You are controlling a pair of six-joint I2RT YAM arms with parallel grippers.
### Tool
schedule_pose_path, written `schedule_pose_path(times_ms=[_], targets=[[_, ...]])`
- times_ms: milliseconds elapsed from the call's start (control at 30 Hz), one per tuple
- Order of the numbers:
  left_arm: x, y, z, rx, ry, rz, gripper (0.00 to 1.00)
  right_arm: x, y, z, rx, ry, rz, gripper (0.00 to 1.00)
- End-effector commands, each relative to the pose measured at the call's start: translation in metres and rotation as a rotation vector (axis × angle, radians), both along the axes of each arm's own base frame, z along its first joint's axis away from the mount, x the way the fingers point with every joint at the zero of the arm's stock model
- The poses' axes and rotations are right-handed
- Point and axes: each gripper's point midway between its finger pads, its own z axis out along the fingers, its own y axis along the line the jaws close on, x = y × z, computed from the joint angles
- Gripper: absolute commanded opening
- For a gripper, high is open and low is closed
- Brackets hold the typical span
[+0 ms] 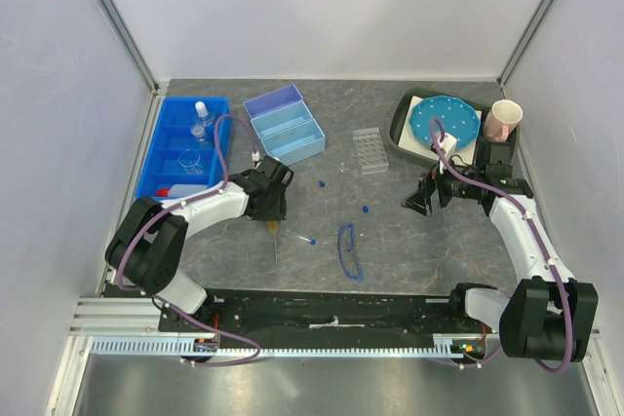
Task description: Organize the chemistry lab equipment
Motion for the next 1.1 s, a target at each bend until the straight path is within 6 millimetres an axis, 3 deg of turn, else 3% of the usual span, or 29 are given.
schedule_pose_path(times_ms=[0, 233, 467, 600, 800, 1067], targets=[[0.016, -0.009, 0.009, -0.011, -0.054, 0.001, 0.59, 0.003, 0.001, 0.012, 0.001, -0.066, 0.023, 0.98], [0.012, -0.009, 0.007, -0.012, -0.038, -0.015, 0.46, 0.003, 0.000, 0.013, -0.002, -0.071, 0.020, 0.98], [0.018, -0.007, 0.018, 0.021, -0.069, -0.080, 0.25, 0.003, 0.001, 0.015, -0.002, -0.077, 0.021, 0.98], [0.024, -0.005, 0.025, 0.055, -0.083, -0.139, 0.19, 0.003, 0.000, 0.017, -0.004, -0.084, 0.021, 0.98], [0.039, -0.001, 0.051, 0.132, -0.135, -0.234, 0.14, 0.002, 0.000, 0.020, -0.008, -0.098, 0.019, 0.98], [0.083, 0.007, 0.110, 0.309, -0.261, -0.411, 0.13, 0.001, 0.000, 0.026, -0.010, -0.119, 0.020, 0.98]])
